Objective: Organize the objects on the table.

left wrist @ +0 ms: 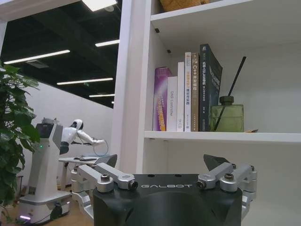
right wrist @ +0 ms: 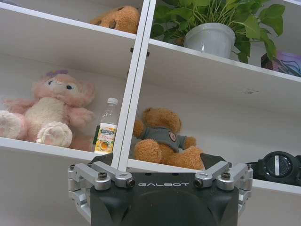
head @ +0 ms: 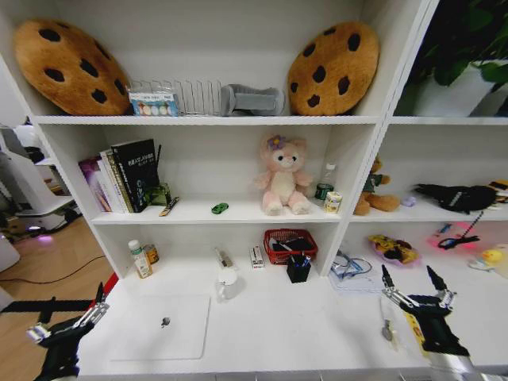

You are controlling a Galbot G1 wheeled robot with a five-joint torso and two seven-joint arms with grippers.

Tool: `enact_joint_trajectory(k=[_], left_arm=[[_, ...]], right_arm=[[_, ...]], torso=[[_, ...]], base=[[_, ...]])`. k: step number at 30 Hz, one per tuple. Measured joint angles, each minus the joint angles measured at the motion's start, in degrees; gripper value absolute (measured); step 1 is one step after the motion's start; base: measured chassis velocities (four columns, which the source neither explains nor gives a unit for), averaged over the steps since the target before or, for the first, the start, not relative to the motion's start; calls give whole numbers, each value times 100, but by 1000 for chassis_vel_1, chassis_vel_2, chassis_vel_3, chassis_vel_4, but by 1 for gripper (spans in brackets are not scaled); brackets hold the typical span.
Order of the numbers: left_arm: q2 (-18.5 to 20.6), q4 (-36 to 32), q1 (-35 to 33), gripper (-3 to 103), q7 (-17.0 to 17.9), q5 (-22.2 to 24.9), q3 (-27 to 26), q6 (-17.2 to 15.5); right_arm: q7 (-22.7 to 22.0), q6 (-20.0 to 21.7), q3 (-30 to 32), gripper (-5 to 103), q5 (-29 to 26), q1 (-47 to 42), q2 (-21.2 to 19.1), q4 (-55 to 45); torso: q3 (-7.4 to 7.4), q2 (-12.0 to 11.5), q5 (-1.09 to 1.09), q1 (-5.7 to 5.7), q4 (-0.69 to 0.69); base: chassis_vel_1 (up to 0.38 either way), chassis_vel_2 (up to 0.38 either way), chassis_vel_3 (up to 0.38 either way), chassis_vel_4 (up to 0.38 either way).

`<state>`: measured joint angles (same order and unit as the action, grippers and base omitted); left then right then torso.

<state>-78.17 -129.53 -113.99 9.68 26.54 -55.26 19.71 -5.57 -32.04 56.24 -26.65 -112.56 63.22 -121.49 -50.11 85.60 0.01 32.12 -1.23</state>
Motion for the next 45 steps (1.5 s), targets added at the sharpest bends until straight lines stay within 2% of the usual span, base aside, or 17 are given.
enact_joint_trajectory(k=[20,24,33,45], left_arm=[[1,0,0,100,-1,0,-3,-1],[1,0,0,100,-1,0,-2,-1],[0,0,0,100,-1,0,0,-1],[0,0,0,100,-1,0,0,-1]], right_arm=[[0,0,0,100,0,0,1,-3],[0,0,0,100,0,0,0,-2],[0,0,0,100,0,0,1,-1],[0,0,0,100,0,0,1,-1]], torso=[[2,1,-5,0,-1],[0,0,3,0,1],[0,0,-1,0,0],[0,-1,-1,2,-1]], base=[[133,131,-129,-126],[-11,-10,15,13],[-35,-17,26,25],[105,-87,-106,86]])
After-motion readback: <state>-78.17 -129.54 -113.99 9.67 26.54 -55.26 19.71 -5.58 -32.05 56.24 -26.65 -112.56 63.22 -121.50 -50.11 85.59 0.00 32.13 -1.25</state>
